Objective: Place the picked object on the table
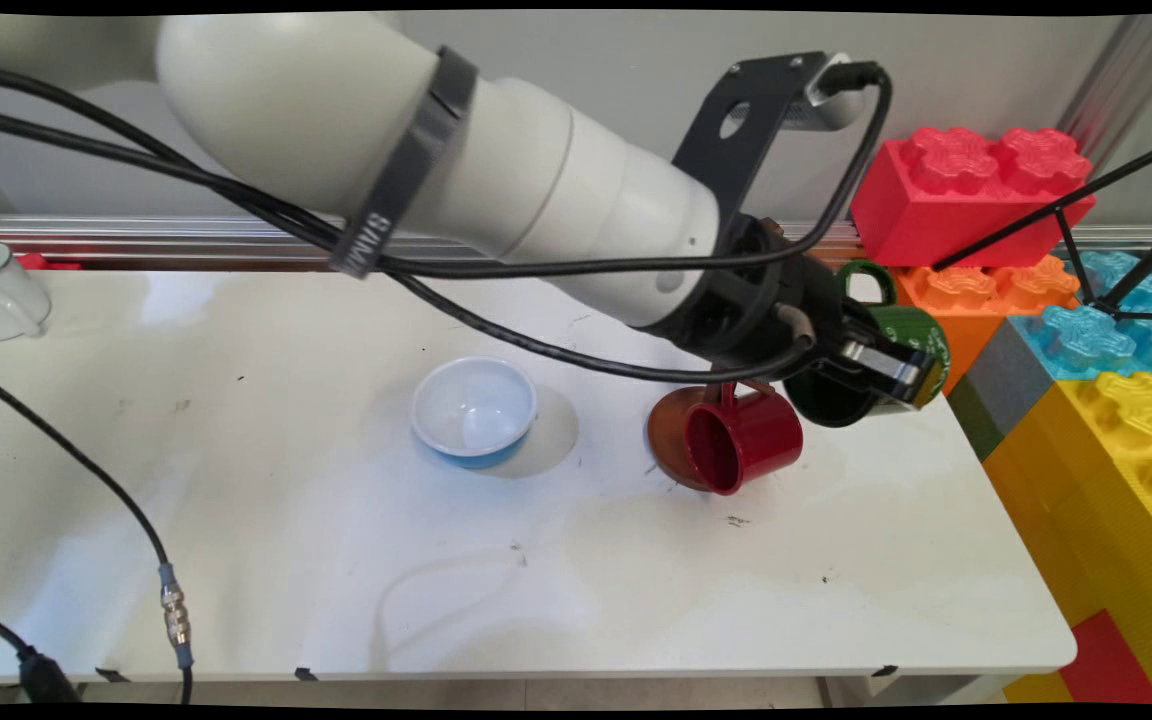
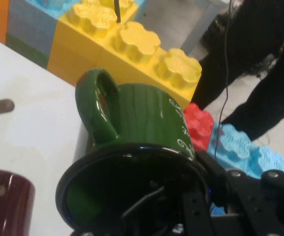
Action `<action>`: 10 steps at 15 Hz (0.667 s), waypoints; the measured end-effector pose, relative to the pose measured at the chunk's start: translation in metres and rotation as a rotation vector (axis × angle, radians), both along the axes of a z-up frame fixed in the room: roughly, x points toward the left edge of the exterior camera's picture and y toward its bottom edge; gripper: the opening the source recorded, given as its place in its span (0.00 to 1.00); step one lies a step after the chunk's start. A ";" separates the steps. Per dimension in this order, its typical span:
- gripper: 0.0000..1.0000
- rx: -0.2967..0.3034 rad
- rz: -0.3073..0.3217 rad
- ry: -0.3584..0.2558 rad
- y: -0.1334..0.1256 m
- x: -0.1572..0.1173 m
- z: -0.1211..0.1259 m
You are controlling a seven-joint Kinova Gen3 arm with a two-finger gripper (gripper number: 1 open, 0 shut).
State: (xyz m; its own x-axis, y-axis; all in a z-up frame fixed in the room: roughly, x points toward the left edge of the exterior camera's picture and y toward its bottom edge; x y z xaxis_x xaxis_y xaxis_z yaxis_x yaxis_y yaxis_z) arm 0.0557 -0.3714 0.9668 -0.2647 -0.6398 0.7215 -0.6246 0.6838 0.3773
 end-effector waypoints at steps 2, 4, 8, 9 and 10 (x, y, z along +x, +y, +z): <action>0.00 -0.002 -0.025 -0.032 0.002 0.009 0.005; 0.00 -0.002 -0.050 -0.070 0.004 0.020 0.009; 0.00 0.005 -0.098 -0.157 0.006 0.046 0.019; 0.00 0.009 -0.107 -0.184 0.007 0.053 0.022; 0.00 0.013 -0.115 -0.209 0.008 0.059 0.024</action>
